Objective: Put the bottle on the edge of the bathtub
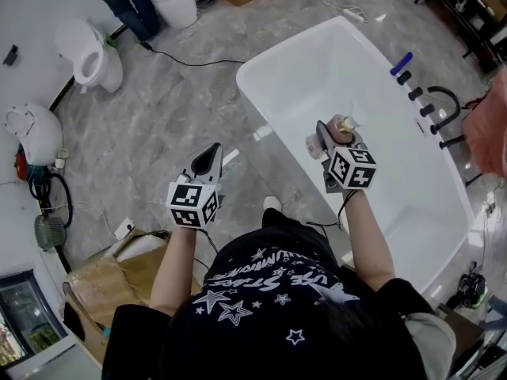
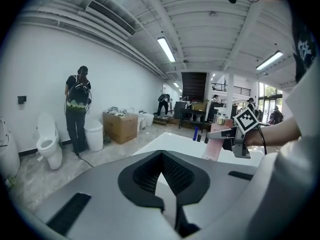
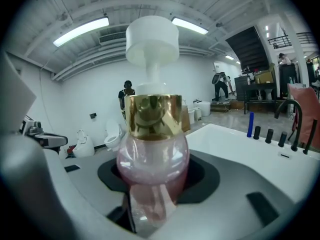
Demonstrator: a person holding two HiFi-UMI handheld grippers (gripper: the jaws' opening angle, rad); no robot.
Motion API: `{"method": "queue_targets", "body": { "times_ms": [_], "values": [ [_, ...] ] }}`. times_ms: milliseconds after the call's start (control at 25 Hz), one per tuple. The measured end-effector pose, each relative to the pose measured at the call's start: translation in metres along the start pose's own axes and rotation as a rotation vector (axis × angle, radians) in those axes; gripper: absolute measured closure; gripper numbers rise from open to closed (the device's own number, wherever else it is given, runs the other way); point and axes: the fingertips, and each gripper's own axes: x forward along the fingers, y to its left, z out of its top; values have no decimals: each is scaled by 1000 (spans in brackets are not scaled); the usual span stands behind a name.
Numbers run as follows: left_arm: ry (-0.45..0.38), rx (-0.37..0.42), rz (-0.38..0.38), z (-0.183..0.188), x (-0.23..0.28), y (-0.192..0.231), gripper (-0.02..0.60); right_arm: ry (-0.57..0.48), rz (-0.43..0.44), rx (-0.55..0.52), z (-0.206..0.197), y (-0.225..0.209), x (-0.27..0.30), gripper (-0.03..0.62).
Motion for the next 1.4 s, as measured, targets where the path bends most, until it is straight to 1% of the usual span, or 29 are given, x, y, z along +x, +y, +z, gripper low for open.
{"method": "queue_targets", "body": {
  "times_ms": [200,400,520,640,840,1040,1240,1400],
  "values": [
    [-4,13,-39,26,55,-1,568,-3,-46,36,17,-36,27,373],
    [-2,35,-94,39,86,-5,568,-3,-74,73,18,-51,32,374],
    [5,58,-146,45,105,-5,568,15,-109,81,14,-58,36,373],
    [9,75,-203,51,135,0,566,20,-150,95,16,-68,45,373],
    [24,83,-299,69,208,18,568,0,-253,127,35,-95,77,374],
    [40,124,-400,98,286,45,568,-19,-351,169,62,-118,124,374],
    [93,151,-500,117,370,70,568,-17,-481,229,79,-152,167,375],
    [121,166,-560,131,428,87,567,-16,-557,258,93,-178,203,375]
  ]
}}
